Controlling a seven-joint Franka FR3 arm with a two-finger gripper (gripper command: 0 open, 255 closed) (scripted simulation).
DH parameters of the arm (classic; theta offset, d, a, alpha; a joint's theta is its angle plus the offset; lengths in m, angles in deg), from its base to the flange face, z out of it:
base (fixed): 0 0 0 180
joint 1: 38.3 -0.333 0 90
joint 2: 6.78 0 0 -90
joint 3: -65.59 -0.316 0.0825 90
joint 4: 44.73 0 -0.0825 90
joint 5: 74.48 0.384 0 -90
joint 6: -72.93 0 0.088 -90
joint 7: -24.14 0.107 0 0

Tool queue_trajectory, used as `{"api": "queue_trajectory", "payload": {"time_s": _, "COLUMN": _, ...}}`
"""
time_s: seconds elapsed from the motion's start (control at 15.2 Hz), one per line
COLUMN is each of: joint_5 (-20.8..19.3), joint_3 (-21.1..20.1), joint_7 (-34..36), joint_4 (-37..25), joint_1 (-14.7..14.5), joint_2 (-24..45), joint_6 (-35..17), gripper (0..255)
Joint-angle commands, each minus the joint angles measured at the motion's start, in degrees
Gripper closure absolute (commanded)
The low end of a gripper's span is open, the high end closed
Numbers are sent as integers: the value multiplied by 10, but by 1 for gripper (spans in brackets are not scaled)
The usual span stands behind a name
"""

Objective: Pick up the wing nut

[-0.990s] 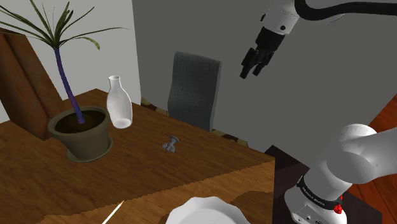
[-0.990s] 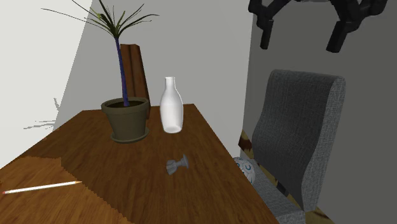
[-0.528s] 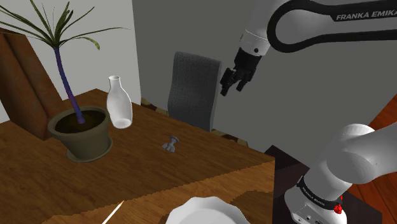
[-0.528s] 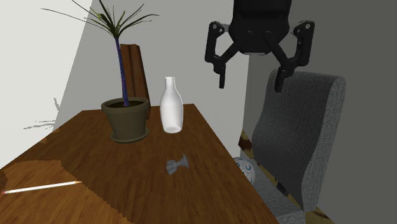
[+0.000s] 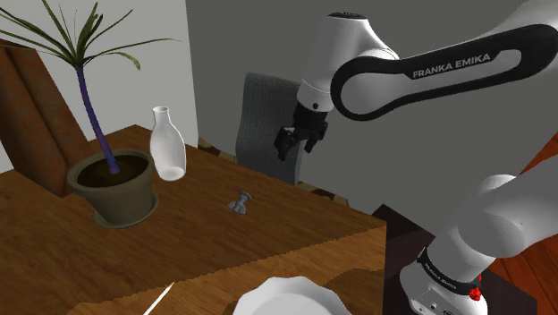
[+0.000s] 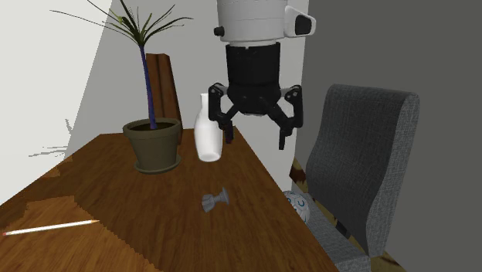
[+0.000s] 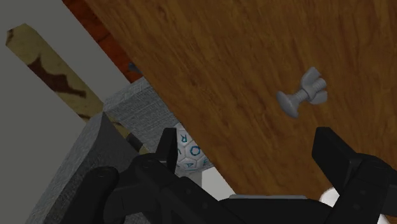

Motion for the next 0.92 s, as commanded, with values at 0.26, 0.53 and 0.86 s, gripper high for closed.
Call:
{"api": "queue_trajectory", "payload": {"time_s": 0.26, "joint_5": -79, "joint_3": -87, "joint_7": 136, "joint_4": -38, "joint_1": 35, "joint_2": 129, "joint_6": -73, "gripper": 0}}
{"api": "queue_trajectory", "payload": {"time_s": 0.53, "joint_5": -186, "joint_3": -131, "joint_7": 258, "joint_4": -82, "joint_1": 51, "joint_2": 238, "joint_6": -99, "gripper": 0}}
{"api": "queue_trajectory", "payload": {"time_s": 0.86, "joint_5": -336, "joint_3": -121, "joint_7": 409, "joint_4": -162, "joint_1": 10, "joint_2": 385, "joint_6": -94, "gripper": 0}}
